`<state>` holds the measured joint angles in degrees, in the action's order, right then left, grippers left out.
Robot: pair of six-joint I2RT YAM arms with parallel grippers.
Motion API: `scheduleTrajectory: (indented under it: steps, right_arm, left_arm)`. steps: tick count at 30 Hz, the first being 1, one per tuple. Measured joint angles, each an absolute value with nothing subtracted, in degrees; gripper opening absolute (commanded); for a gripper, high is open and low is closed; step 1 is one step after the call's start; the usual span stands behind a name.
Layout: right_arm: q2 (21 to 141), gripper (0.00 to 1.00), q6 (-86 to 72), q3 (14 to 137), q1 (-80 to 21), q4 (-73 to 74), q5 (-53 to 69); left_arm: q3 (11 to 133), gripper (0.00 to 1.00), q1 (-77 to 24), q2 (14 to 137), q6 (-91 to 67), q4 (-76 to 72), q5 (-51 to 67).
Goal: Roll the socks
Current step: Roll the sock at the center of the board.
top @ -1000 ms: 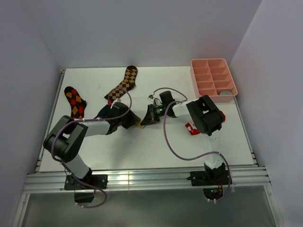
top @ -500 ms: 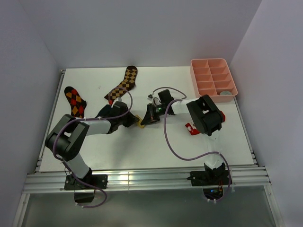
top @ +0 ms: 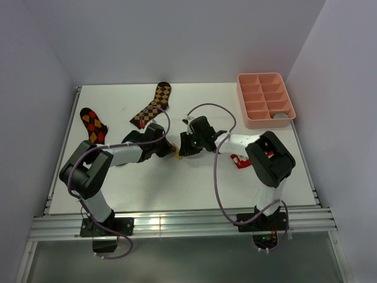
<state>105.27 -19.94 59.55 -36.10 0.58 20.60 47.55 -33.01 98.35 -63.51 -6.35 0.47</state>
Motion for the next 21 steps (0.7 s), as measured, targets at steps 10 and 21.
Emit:
scheduleTrajectory:
  steps: [10, 21]
  right_arm:
    - [96.0, 0.38, -11.2, 51.9, -45.5, -4.1, -0.1]
    - [95.9, 0.46, -5.6, 50.1, -48.7, -11.6, -3.7]
  left_arm:
    - [48.8, 0.00, -33.2, 98.3, -62.6, -3.8, 0.1]
    - [48.9, 0.00, -33.3, 98.4, -62.5, -3.6, 0.1]
